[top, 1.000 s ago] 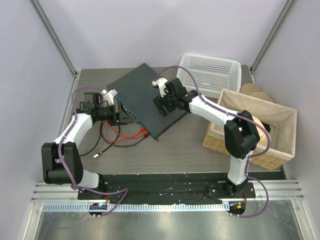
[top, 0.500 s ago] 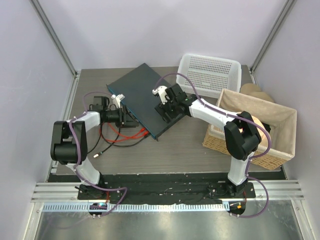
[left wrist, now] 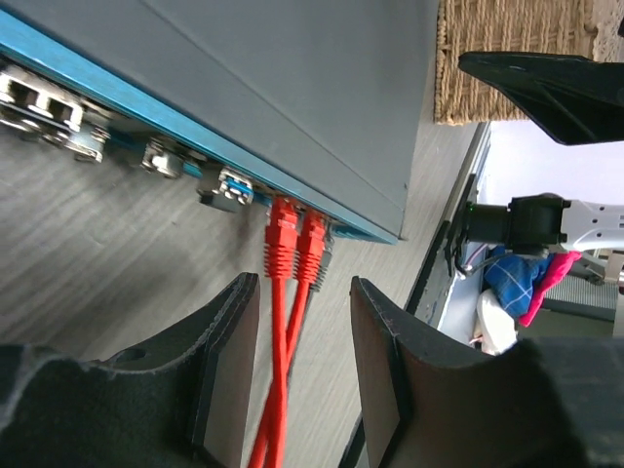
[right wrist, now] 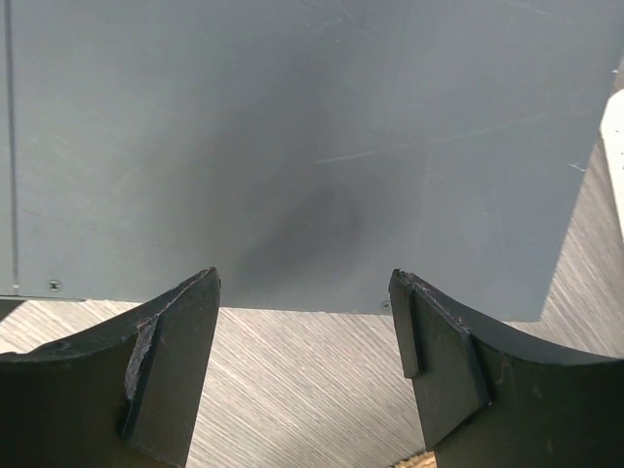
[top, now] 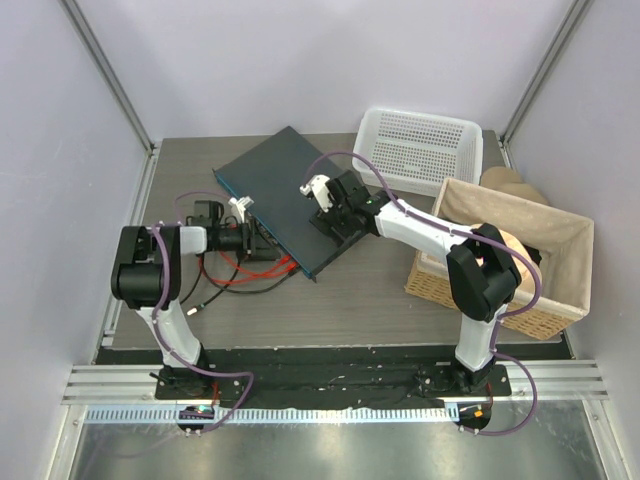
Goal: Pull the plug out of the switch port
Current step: Pull the connector from the switch port.
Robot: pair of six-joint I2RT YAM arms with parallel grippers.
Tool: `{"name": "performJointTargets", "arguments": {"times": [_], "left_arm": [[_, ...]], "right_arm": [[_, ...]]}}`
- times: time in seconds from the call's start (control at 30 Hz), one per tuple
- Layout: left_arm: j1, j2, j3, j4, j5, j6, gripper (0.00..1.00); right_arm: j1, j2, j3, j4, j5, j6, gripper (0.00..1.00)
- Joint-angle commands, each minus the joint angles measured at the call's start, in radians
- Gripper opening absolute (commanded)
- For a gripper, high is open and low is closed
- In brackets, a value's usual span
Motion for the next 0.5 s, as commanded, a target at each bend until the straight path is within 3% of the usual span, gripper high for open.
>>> {"name": "performJointTargets", "arguments": {"times": [0.0,0.23,0.47], "left_arm": [[-0.009,0.015,-0.02,0.171,0.035,-0.089,0.46],[-0.025,0.026,-0.125,0.448,-0.042,-0.296,0.47],[-0.046,0.072,-0.138,0.527,-0.065,-0.365,0.49]], "right_arm": [[0.016,-0.002,0.017,0.002,0.036,-0.032,0.78],[0.039,0.008,0.032,0.0,0.064,-0.054,0.78],[0.062,0.018,0.035,-0.011,0.075,-0.063,0.78]]}}
